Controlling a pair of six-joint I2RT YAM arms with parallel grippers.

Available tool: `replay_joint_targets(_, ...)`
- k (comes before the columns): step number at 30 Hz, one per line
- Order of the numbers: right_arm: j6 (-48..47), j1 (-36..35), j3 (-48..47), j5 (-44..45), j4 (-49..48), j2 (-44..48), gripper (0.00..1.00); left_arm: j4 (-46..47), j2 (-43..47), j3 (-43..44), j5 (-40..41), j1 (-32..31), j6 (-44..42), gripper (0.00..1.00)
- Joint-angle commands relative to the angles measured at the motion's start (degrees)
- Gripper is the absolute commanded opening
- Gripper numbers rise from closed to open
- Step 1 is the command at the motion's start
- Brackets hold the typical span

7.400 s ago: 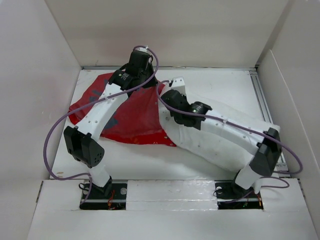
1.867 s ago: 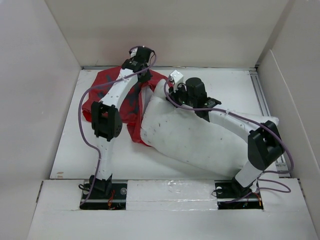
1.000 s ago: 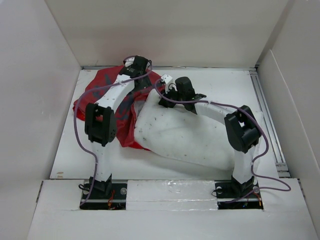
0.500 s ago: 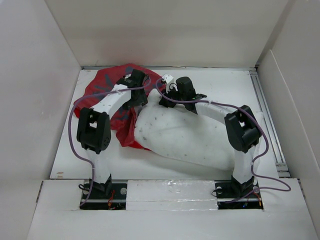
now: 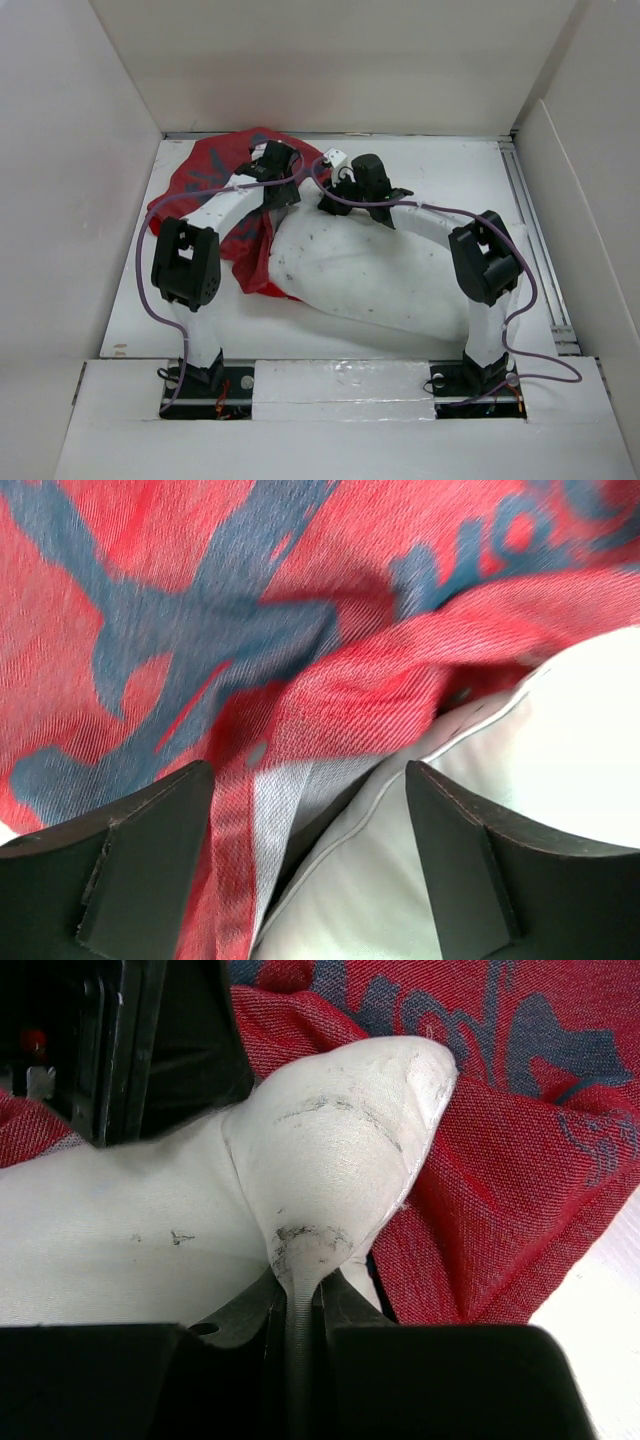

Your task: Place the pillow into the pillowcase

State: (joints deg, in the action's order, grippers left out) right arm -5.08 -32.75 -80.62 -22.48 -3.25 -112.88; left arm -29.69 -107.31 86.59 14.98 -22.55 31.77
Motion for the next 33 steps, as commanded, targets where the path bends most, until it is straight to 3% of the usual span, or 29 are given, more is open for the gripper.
replay_joint_targets(1,-0.10,-1.70,1.52,0.60,2.81,0.90,0.00,6.47,-0.08,1.65,-1.87,0.75,-2.14,0.67)
replay_joint_targets(3,-0.10,-2.23,2.05,1.20,2.81,0.91,0.00,6.49,-0.88,2.97,-2.84,1.27,-2.85,0.65)
replay_joint_targets(8,-0.10,-2.23,2.05,1.74,3.42,2.05,0.00,5.18,-5.27,5.61,-5.58,1.28,-3.38,0.42)
replay_joint_targets(9,-0.10,-2.23,2.05,1.74,3.42,2.66,0.00,5.17,-5.28,5.61,-5.58,1.28,-3.38,0.27)
replay_joint_targets(12,-0.10,-2.23,2.05,2.26,3.42,3.19,0.00,5.17,-5.28,5.61,-6.19,1.28,-3.91,0.15)
replay_joint_targets(14,-0.10,-2.23,2.05,2.79,4.04,3.19,0.00,4.56,-4.67,5.61,-6.19,1.28,-3.91,0.00)
replay_joint_targets(20,0.51,-2.75,2.57,3.50,4.04,4.33,0.00,0.96,-3.35,12.01,-6.19,1.28,-3.91,0.00)
replay_joint_targets(26,-4.58,-4.68,8.45,-5.81,0.78,11.62,0.00,-2.12,-2.73,22.29,-3.65,1.28,-1.97,0.00)
replay_joint_targets(33,-9.85,-9.52,8.47,-10.91,1.84,13.57,0.00,-2.22,-4.58,25.39,-7.07,0.75,-1.36,0.00)
